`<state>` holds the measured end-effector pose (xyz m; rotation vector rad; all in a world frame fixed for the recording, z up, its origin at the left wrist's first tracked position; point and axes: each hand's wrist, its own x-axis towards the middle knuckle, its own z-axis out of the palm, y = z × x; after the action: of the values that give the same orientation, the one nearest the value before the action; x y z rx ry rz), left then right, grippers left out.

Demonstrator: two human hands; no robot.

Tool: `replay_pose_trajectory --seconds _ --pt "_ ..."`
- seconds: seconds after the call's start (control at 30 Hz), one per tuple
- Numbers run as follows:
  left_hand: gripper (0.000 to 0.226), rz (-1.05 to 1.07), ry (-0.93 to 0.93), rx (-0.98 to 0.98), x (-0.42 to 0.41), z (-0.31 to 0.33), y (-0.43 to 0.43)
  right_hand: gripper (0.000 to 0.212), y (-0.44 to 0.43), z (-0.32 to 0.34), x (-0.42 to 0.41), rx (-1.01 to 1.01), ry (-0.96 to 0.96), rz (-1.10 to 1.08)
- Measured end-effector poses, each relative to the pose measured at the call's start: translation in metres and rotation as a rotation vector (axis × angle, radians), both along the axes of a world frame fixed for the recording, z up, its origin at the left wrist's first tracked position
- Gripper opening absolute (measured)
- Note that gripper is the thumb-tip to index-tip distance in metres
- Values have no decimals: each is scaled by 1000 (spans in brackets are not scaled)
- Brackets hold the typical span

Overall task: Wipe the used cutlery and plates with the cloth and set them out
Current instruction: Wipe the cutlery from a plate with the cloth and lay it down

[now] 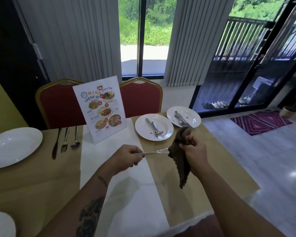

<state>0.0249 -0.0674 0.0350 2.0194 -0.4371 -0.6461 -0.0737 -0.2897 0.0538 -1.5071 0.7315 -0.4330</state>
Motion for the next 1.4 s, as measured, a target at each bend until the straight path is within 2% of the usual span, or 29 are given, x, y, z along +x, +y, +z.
replay_pose_trajectory --seconds 0.1,0.2,0.3,0.47,0.63,0.83,0.97,1.13,1.23,1.4 --pt "11 -53 -54 74 -4 -2 -16 25 -14 6 2 -47 -5 24" --pt "9 -34 -31 70 -11 -4 -33 24 -36 13 0 -87 -11 45" --pt "12 4 33 31 -21 -7 -43 19 -57 12 -1 18 -39 -5" --pt "11 200 133 -74 -46 -19 -65 25 -103 6 -7 192 -66 -158" --pt "8 334 182 -85 -66 -36 -92 24 -132 3 -15 241 -25 -80" --pt "6 419 228 24 -86 -68 -123 16 -156 -4 -23 190 56 67" --pt "3 490 8 296 -105 -90 -141 18 -171 -11 -32 142 108 148" --pt "20 312 -302 556 -133 -107 -156 20 -181 -27 -38 102 162 225" --pt "49 150 -339 678 -150 -115 -167 21 -181 -35 -41 94 201 270" --pt "56 64 -300 727 -162 -129 -188 20 -176 -43 -46 62 250 345"
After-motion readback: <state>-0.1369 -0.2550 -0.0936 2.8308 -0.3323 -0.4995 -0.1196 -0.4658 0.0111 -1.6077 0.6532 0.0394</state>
